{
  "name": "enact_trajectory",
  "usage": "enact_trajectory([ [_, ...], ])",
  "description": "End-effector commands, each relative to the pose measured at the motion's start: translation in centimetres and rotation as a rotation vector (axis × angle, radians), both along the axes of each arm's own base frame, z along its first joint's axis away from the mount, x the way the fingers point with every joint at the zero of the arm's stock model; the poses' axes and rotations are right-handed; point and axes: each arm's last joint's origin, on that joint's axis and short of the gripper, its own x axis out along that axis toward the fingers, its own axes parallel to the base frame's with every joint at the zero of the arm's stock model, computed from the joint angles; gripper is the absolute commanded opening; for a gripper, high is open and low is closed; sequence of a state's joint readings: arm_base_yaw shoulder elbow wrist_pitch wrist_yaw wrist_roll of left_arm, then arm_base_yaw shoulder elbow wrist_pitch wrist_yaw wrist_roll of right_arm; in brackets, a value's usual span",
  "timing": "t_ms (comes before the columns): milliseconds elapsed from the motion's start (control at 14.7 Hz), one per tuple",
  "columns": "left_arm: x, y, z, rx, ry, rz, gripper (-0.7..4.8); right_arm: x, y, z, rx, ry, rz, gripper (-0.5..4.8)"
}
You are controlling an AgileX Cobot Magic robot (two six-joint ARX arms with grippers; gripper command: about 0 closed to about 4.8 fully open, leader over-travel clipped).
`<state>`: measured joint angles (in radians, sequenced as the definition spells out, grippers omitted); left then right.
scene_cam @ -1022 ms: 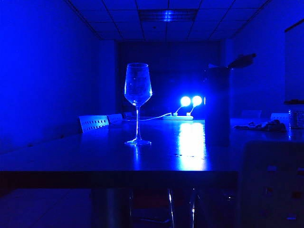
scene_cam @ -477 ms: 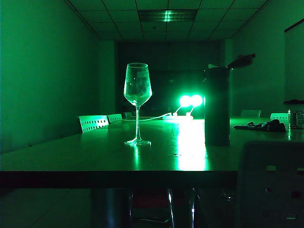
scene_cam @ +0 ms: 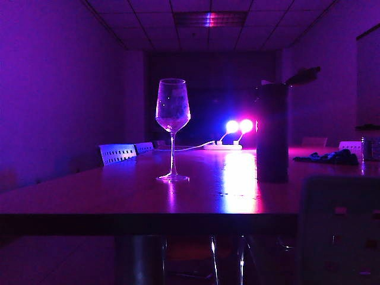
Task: Pick up the black thermos cup, pour some water from it into the stemmed glass, and then put the thermos cup back on the table.
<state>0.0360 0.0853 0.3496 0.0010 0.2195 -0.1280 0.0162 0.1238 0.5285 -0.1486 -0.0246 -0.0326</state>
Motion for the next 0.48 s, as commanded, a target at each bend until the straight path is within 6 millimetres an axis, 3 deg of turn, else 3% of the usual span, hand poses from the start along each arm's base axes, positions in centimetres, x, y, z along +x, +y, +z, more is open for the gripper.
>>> enact_trajectory([
  [68,1.7,-0.1,2.7,0.012,0.0,-0.049,4.79,1.7,0.3,3.1,-0.017,0.041,0.079,4.79],
  [272,4.8,-0.1,5.9,0.017,0.0,-0.083,4.79,4.2,0.5,6.1,0.019,0.062,0.174,4.79],
  [477,9.2,-1.9,7.2,0.015,0.112,-0.19,4.79,7.8,0.7,7.5,0.01,0.03,0.202,4.79],
])
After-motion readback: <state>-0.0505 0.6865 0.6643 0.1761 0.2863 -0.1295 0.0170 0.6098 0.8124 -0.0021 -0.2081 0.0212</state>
